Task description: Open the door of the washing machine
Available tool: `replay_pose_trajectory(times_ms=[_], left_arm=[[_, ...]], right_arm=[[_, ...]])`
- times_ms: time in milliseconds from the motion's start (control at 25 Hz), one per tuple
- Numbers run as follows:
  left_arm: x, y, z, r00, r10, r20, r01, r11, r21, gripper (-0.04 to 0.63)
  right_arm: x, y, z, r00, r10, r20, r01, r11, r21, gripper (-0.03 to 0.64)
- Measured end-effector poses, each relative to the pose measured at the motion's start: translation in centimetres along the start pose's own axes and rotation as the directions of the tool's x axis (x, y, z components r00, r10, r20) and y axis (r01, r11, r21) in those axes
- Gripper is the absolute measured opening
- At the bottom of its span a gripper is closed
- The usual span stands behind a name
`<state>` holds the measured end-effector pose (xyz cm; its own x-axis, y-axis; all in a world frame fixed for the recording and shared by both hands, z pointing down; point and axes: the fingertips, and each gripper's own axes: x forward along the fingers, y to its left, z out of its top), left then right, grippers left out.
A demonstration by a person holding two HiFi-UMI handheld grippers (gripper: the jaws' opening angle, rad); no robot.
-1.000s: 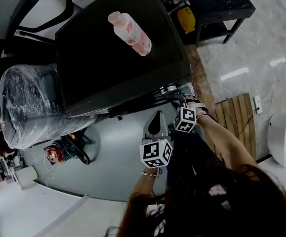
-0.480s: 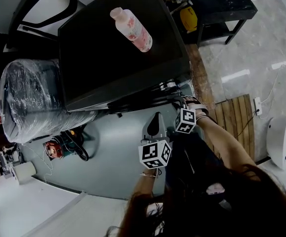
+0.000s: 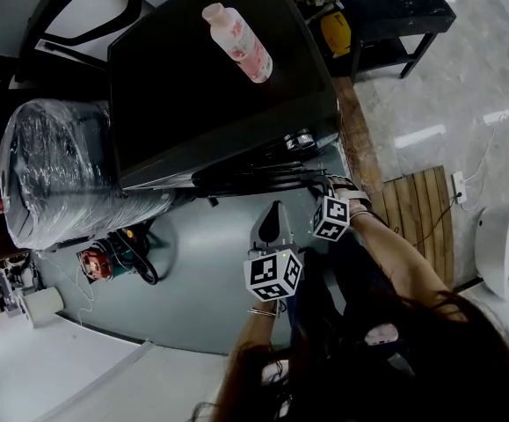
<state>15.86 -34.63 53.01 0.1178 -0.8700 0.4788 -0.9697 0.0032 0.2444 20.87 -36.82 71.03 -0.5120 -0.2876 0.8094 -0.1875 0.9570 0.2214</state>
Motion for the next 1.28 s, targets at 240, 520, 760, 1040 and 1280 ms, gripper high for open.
replay_pose_trajectory(times_ms=[240,520,760,1040,1280], left_arm=[[-2.1,0.2,-0.8,1.000,-0.028,-0.001,0.028,1.000,0.009,0.011],[-4.8,1.4,-1.2,0.997,-0.072,0.001,0.072,0.997,0.023,0.011],[-6.8,2.6,-1.7,0.993,-0.116,-0.006,0.117,0.992,0.047,0.011],[-8.4,4.0,-2.6,0.980,-0.197,-0.036,0.200,0.976,0.086,0.011],[-10.2,4.8,-3.8,0.960,-0.272,-0.059,0.277,0.954,0.110,0.011]], right_arm=[[-0.8,1.7,-0.3,0.998,-0.036,-0.044,0.037,0.999,0.036,0.075],[-1.5,4.9,-0.3,0.994,-0.045,-0.098,0.053,0.996,0.076,0.072],[-1.8,6.8,-0.4,0.986,-0.073,-0.148,0.091,0.989,0.117,0.072],[-1.7,8.6,-0.5,0.975,-0.117,-0.188,0.151,0.973,0.175,0.075],[-2.3,10.8,-0.2,0.964,-0.147,-0.222,0.197,0.955,0.222,0.075]])
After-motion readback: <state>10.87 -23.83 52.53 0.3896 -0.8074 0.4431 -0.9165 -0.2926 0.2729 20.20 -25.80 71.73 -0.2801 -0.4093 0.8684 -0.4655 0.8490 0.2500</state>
